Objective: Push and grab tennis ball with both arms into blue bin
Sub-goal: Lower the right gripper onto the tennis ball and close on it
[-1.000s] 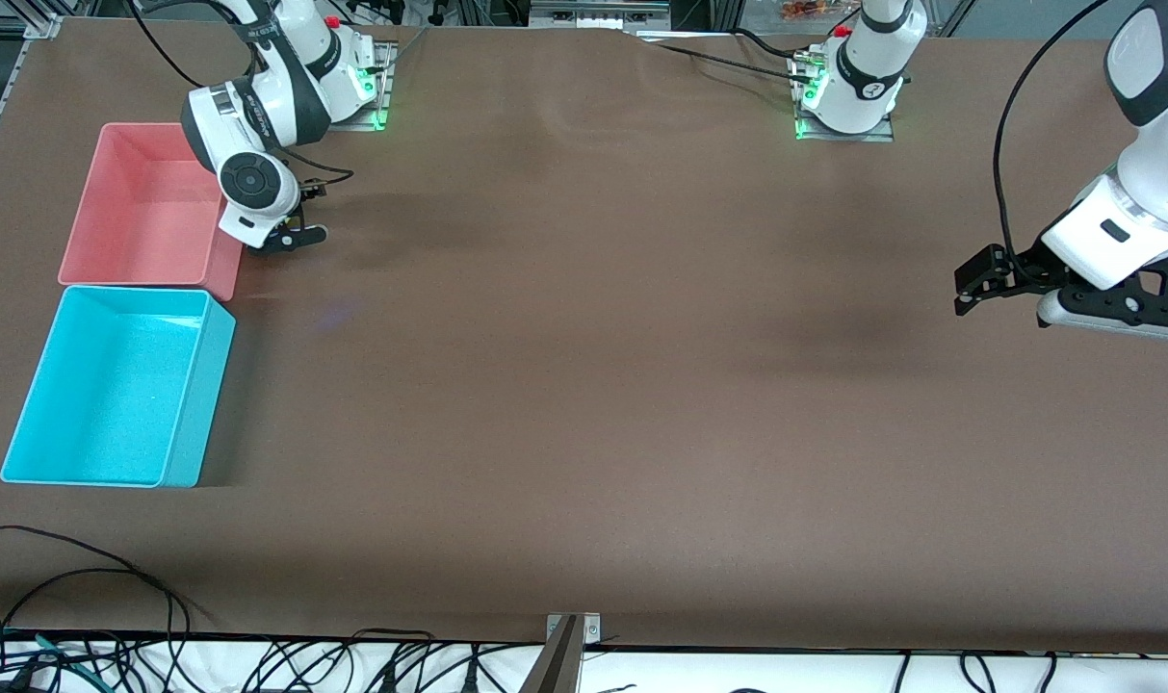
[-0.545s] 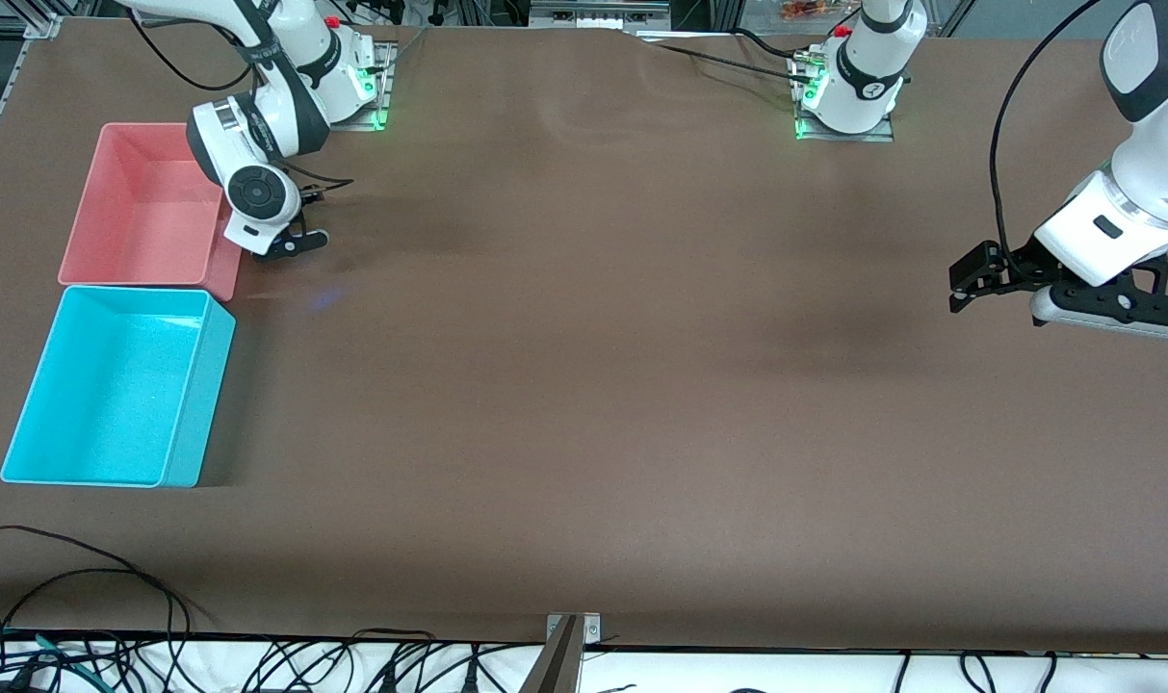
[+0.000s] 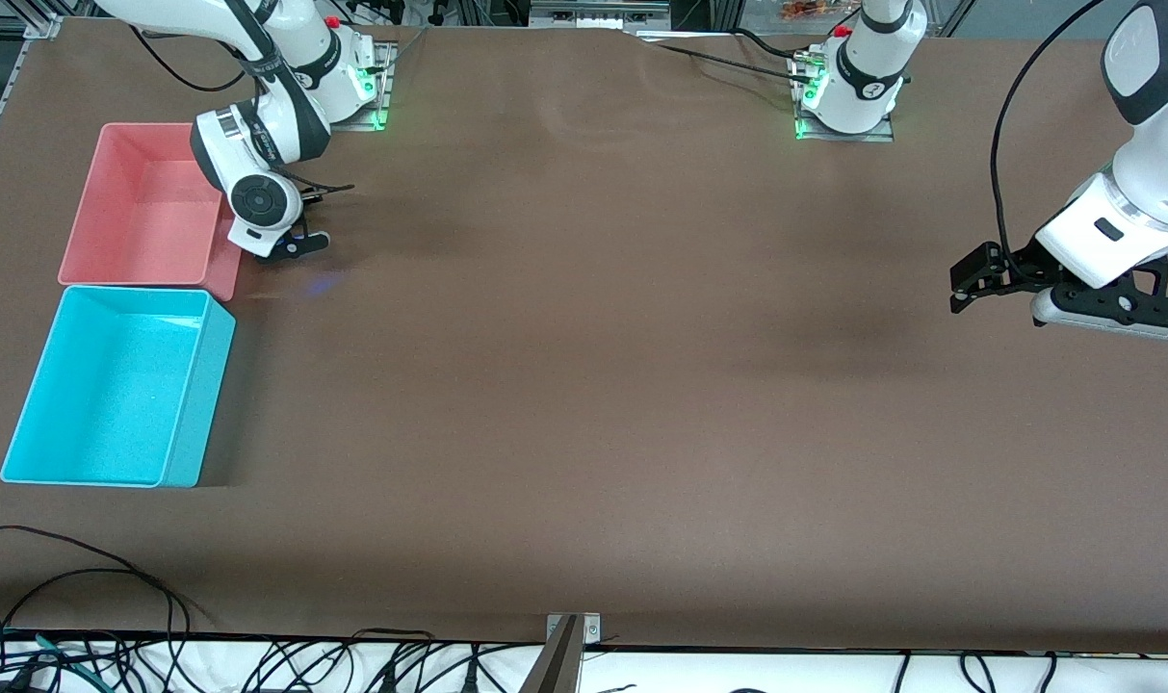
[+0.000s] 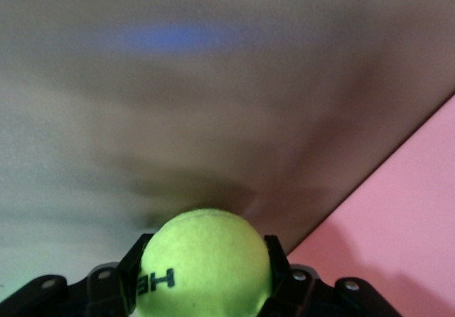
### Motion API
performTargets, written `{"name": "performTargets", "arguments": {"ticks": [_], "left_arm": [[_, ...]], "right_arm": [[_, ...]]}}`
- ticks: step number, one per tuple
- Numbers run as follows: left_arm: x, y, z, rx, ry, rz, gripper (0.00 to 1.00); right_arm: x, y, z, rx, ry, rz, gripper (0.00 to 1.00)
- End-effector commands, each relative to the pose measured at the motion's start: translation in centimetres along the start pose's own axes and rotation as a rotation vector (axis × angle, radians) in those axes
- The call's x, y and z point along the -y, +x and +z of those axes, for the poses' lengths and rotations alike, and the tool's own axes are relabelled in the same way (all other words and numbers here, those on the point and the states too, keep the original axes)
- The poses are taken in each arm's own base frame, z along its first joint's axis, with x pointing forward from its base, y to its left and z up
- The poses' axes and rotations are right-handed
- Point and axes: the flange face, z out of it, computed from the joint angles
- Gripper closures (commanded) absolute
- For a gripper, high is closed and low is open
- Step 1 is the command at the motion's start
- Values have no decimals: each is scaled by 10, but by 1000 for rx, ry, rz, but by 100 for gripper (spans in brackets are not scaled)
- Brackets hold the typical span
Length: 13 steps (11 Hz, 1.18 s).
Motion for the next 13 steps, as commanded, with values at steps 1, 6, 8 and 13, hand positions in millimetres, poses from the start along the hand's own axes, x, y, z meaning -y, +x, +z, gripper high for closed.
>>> {"name": "performTargets", "arguments": {"ticks": [1, 6, 8, 13], "left_arm": [[1, 1, -1, 11, 14, 21, 0], [2, 2, 4, 18, 13, 20, 0], [2, 2, 4, 18, 13, 20, 0], [2, 2, 4, 18, 13, 18, 0]], "right_arm": [[-9, 1, -6, 10, -22, 1, 62], [-29, 42, -102, -52, -98, 32, 62], [-47, 51, -161, -61, -71, 84, 64], [-127, 78, -284, -172, -56, 83, 66]]}}
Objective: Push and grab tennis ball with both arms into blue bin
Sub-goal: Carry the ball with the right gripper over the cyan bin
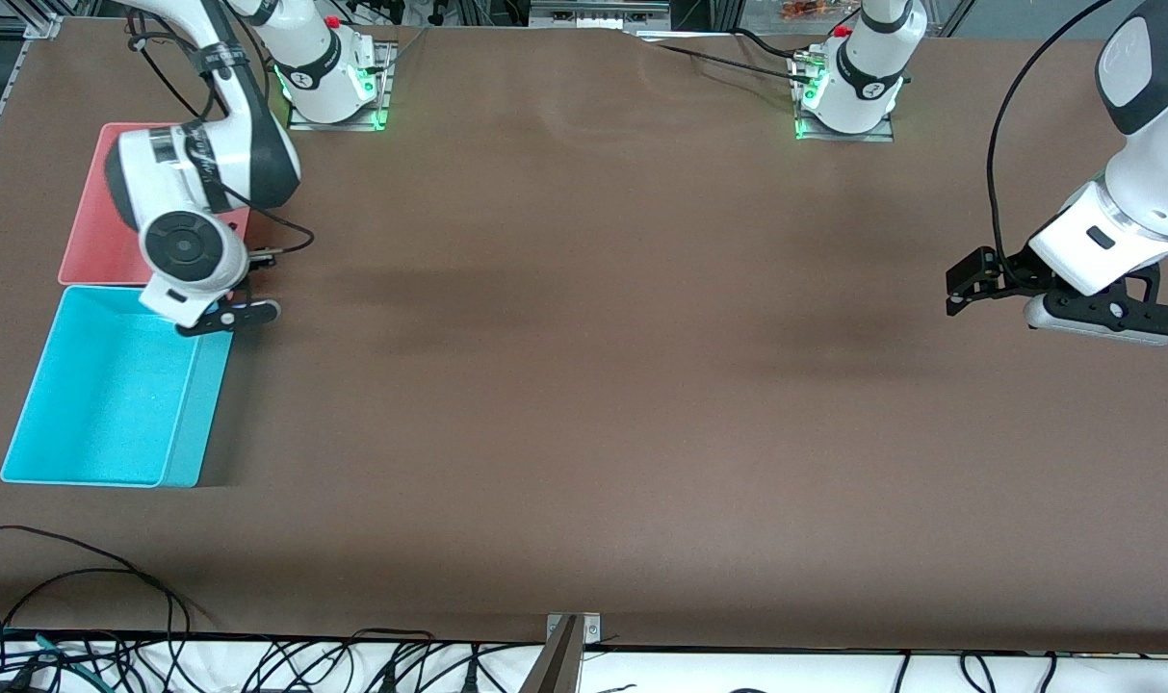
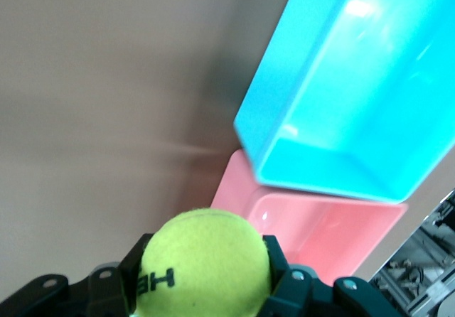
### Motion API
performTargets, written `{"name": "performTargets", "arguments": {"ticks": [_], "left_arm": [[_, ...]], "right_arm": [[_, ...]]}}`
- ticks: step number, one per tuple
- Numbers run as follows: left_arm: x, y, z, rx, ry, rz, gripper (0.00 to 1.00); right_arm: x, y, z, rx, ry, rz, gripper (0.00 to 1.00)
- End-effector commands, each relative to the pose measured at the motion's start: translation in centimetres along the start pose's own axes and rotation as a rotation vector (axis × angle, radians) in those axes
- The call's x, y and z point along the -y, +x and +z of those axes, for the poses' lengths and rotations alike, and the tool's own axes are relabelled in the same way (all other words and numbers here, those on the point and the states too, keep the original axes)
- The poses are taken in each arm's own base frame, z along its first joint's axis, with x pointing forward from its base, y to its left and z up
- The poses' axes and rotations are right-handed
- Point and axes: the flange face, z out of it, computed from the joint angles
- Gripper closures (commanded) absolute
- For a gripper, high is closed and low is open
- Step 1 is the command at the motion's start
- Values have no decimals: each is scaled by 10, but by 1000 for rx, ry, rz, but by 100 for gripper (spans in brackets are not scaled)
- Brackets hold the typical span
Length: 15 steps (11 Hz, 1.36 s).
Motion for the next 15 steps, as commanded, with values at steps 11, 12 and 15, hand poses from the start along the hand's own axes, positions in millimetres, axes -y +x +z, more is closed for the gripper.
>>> {"name": "performTargets", "arguments": {"ticks": [11, 12, 15], "left_arm": [[1, 0, -2, 8, 15, 21, 0], [2, 0, -1, 11, 24, 23, 0], [1, 0, -1, 11, 34, 27, 0]], "right_arm": [[-177, 58, 138, -115, 396, -122, 65], [-183, 55, 148, -110, 407, -130, 65], [-182, 54, 189, -67, 463, -133, 64]]}}
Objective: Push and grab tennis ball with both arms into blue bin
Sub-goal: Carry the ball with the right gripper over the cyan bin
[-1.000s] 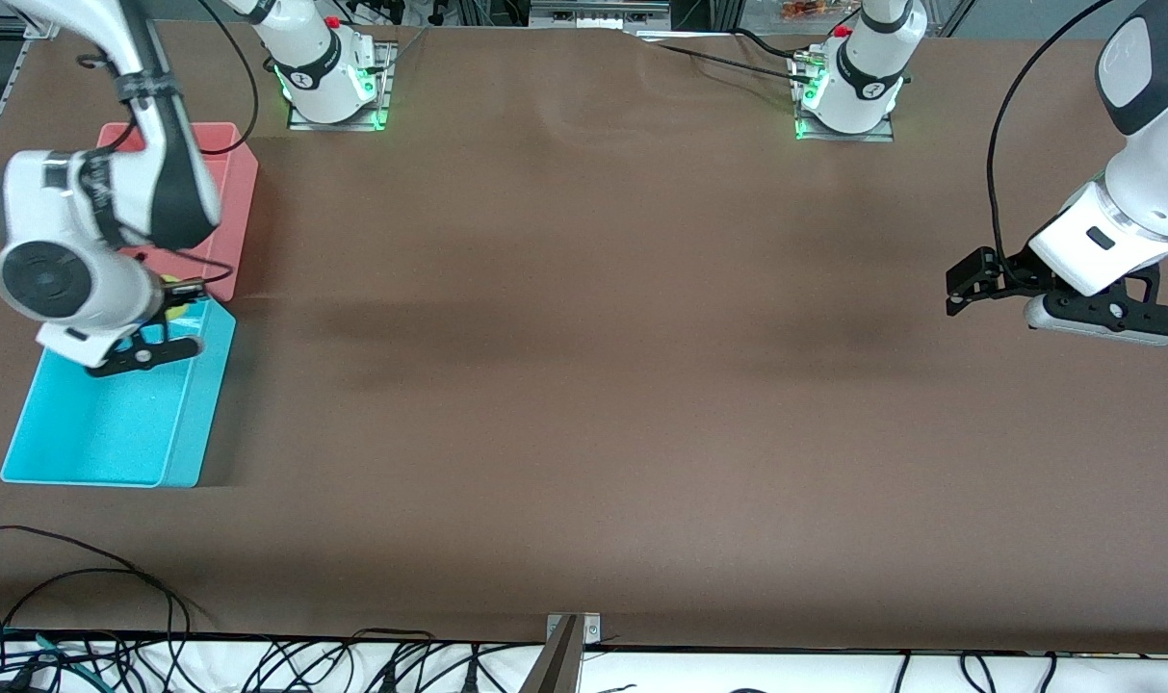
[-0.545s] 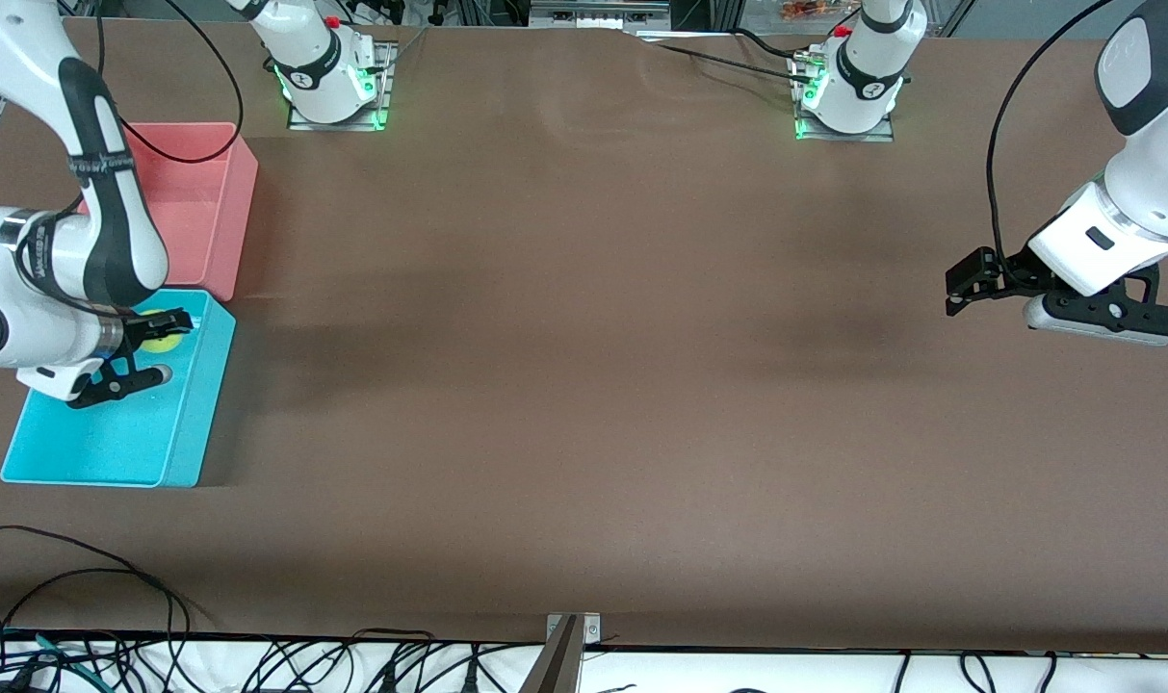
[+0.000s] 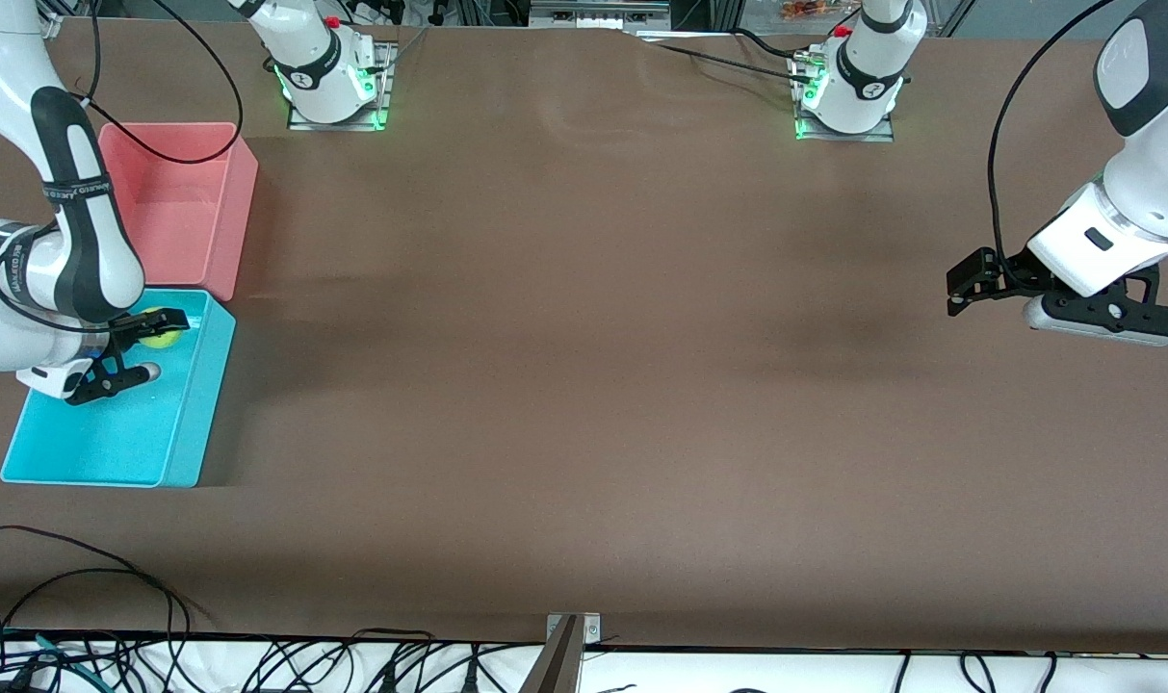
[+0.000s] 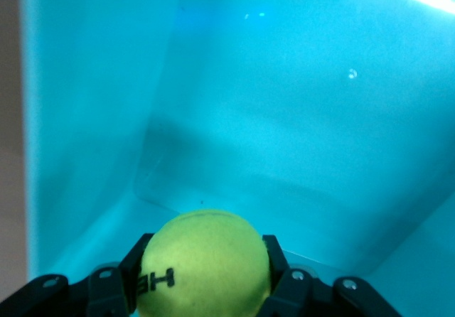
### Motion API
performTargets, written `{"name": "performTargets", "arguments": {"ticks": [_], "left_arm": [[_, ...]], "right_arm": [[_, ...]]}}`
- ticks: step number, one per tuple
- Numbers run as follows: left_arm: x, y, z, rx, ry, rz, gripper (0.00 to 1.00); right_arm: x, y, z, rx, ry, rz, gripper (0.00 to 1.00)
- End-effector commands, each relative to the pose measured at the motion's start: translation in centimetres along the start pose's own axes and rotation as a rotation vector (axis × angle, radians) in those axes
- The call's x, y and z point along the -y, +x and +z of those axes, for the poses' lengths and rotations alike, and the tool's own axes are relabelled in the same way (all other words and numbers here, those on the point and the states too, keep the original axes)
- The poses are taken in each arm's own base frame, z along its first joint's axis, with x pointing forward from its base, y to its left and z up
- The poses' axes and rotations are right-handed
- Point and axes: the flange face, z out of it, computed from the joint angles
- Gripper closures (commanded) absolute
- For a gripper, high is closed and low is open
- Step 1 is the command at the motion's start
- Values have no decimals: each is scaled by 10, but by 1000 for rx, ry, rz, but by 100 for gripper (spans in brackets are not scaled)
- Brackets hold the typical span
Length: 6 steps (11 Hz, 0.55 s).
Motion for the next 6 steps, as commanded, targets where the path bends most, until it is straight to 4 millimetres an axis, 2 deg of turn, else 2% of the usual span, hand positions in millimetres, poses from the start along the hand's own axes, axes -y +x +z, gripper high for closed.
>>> {"name": "performTargets", "arguments": {"ticks": [1, 3, 4, 5, 6], "left_arm": [[0, 1, -1, 8, 22, 25, 0], [0, 1, 0, 10, 22, 25, 0], [0, 1, 1, 11, 22, 23, 0], [-1, 2, 2, 13, 22, 25, 0], [-1, 3, 2, 13, 22, 26, 0]], "right_arm": [[-10, 2, 26, 2, 92, -15, 64], [-10, 2, 25, -3, 100, -25, 51], [-11, 2, 24, -6, 98, -25, 24], [-11, 3, 21, -14, 102, -21, 11], [-10, 3, 18, -19, 99, -23, 11]]}}
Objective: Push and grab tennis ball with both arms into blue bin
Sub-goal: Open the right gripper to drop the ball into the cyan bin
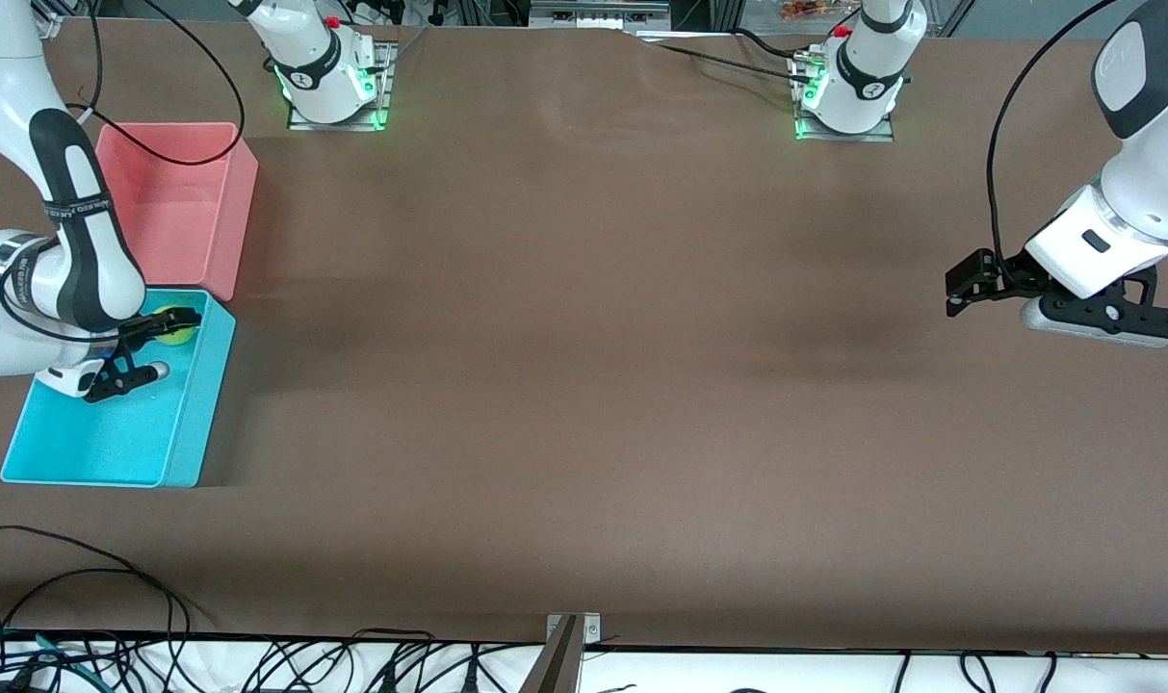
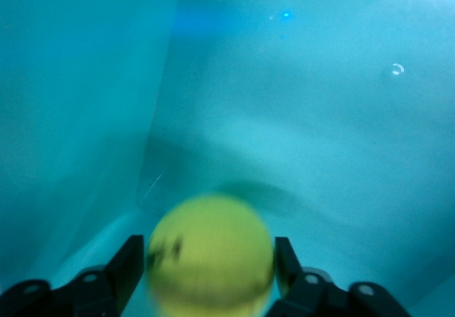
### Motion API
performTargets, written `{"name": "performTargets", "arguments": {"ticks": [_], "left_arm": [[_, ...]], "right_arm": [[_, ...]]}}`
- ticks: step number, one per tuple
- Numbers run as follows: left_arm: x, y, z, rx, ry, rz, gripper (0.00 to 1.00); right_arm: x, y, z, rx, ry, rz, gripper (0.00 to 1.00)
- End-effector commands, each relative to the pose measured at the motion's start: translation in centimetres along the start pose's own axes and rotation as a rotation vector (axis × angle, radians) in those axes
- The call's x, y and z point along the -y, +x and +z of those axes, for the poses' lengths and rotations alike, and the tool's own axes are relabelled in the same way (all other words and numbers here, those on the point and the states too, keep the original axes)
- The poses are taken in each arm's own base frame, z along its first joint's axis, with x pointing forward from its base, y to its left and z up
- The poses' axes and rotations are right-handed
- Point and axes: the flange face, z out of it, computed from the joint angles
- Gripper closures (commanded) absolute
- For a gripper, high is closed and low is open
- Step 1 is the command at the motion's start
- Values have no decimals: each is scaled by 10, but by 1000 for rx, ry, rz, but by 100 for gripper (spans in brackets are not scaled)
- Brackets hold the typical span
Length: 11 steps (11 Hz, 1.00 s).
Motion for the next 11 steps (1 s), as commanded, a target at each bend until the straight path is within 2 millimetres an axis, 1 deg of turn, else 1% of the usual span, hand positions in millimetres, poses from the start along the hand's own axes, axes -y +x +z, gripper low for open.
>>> {"name": "performTargets", "arguments": {"ticks": [1, 2, 3, 4, 5, 7, 8, 9, 10, 11], "left_arm": [[0, 1, 1, 13, 21, 23, 0], [0, 1, 0, 11, 21, 23, 0], [0, 1, -1, 8, 21, 25, 0], [1, 1, -1, 8, 22, 23, 0], [1, 1, -1, 10, 21, 23, 0], [1, 1, -1, 8, 22, 22, 0], [2, 1, -1, 10, 22, 22, 0], [2, 1, -1, 8, 22, 22, 0], [2, 1, -1, 8, 22, 22, 0], [2, 1, -1, 8, 22, 22, 0]], "right_arm": [[-1, -1, -19, -33, 16, -13, 11], [-1, -2, -24, -29, 17, -13, 11], [0, -3, -35, -10, 31, -8, 11], [2, -4, -52, 14, 47, -2, 11], [7, -3, -78, 29, 54, 5, 11], [21, 1, -139, 26, 30, 29, 9], [33, 0, -168, 8, 4, 45, 5], [47, -6, -197, -13, -18, 58, 0], [59, -12, -218, -39, -39, 65, 0], [66, -20, -235, -65, -56, 77, 0]]}}
